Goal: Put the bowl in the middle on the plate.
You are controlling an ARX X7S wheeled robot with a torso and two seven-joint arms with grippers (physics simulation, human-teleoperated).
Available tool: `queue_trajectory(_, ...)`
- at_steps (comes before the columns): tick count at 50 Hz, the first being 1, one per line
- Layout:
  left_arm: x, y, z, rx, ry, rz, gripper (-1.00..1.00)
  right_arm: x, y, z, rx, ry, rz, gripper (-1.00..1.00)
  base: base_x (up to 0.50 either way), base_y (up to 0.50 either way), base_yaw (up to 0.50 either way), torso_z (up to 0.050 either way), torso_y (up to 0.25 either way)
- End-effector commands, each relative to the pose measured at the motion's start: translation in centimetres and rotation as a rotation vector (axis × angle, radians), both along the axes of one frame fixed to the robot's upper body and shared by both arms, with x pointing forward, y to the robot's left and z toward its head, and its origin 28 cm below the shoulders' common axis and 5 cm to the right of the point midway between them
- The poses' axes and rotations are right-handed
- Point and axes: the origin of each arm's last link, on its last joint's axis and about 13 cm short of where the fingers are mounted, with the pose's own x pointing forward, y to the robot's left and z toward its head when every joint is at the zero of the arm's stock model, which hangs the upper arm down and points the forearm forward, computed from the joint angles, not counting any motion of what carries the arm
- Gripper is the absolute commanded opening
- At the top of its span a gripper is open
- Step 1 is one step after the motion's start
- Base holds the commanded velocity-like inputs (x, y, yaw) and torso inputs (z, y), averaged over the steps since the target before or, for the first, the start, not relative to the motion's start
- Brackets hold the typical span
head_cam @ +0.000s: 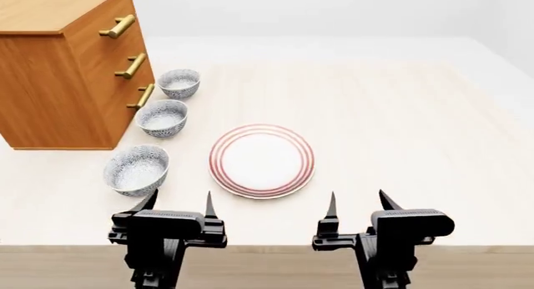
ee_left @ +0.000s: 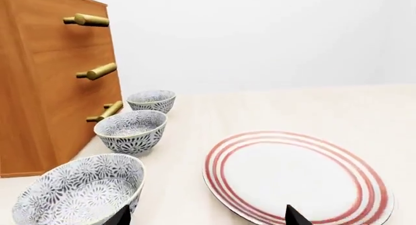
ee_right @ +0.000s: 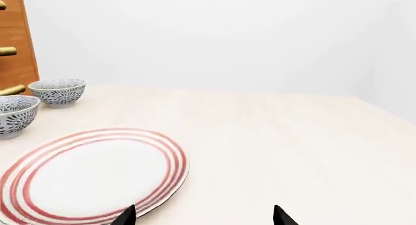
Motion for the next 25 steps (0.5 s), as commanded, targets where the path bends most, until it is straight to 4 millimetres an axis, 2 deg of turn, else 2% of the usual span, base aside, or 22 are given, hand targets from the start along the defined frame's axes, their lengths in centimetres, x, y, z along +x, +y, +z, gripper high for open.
queue_trajectory(1, 0.13, -0.02, 0.82, 0.000, -0.006, -0.009, 1.00, -0.07, -0.02, 0.91, -0.006, -0.005, 0.006, 1.00, 0.50, 0.00, 0.00, 0.000, 0.000)
queue_trajectory(10, 0.20, 0.11, 0.82, 0.006, -0.013, 0.000, 1.00, -0.02, -0.10, 1.40, -0.012, -0.017, 0.001, 1.00, 0.50, 0.00, 0.00, 0.000, 0.000)
queue_trajectory(25, 0.23, 0.13, 0.65, 0.000, -0.008, 0.003, 1.00, 0.01, 0.01, 1.09, -0.010, -0.012, 0.009, 1.00, 0.50, 0.00, 0.00, 0.000, 0.000)
